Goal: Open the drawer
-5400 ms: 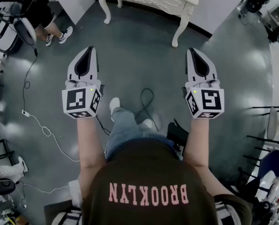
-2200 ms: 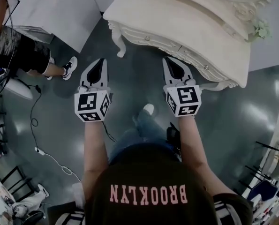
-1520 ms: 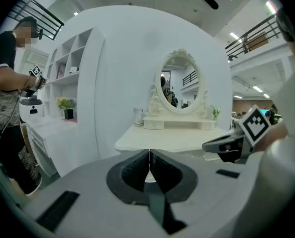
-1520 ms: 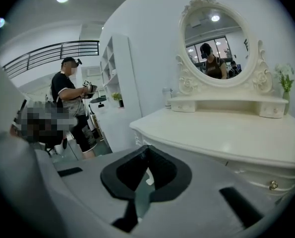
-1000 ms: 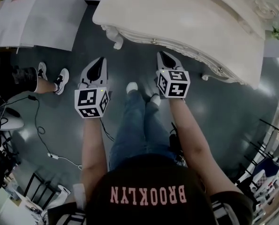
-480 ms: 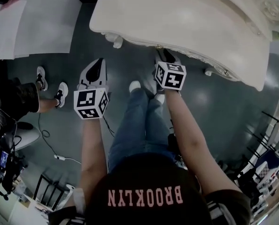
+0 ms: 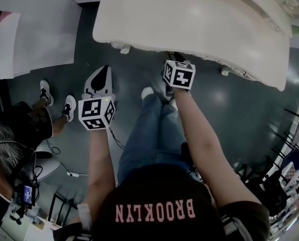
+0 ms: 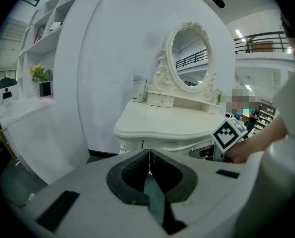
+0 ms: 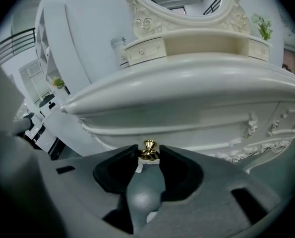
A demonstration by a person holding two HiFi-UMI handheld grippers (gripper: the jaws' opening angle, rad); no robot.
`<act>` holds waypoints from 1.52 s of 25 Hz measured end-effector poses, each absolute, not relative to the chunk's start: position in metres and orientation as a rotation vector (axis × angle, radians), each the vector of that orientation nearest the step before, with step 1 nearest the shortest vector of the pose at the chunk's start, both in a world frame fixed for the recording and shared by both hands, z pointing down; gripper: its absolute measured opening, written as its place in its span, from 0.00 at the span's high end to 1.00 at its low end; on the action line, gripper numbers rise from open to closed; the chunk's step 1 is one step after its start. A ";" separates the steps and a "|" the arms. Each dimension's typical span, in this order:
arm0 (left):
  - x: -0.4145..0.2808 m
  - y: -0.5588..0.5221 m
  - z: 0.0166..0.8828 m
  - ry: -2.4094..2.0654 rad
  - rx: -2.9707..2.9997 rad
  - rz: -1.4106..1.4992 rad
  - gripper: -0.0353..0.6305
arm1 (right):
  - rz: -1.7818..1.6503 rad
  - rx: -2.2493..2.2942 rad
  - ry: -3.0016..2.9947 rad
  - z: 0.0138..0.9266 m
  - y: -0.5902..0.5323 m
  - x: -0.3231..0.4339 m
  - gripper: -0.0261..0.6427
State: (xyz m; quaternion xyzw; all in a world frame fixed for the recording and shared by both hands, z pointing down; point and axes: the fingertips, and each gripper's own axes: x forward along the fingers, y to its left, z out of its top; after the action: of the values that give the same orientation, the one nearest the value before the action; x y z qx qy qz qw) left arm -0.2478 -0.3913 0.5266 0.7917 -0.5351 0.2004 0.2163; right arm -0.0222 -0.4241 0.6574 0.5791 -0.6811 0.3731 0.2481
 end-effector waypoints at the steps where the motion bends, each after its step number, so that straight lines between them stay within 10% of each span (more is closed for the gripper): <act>1: -0.246 -0.392 0.528 -1.471 2.199 0.555 0.94 | 1.008 1.576 -1.859 0.657 -0.424 -0.022 0.79; 38: -0.244 -0.311 0.524 -1.511 2.159 0.511 0.94 | 1.056 1.516 -1.816 0.658 -0.366 -0.033 0.79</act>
State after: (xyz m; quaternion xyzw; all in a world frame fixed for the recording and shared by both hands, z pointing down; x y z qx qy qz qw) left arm -0.2437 -0.3114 0.5242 0.7833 -0.5484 0.1855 0.2267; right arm -0.0326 -0.3658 0.6583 0.5632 -0.6745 0.3922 0.2719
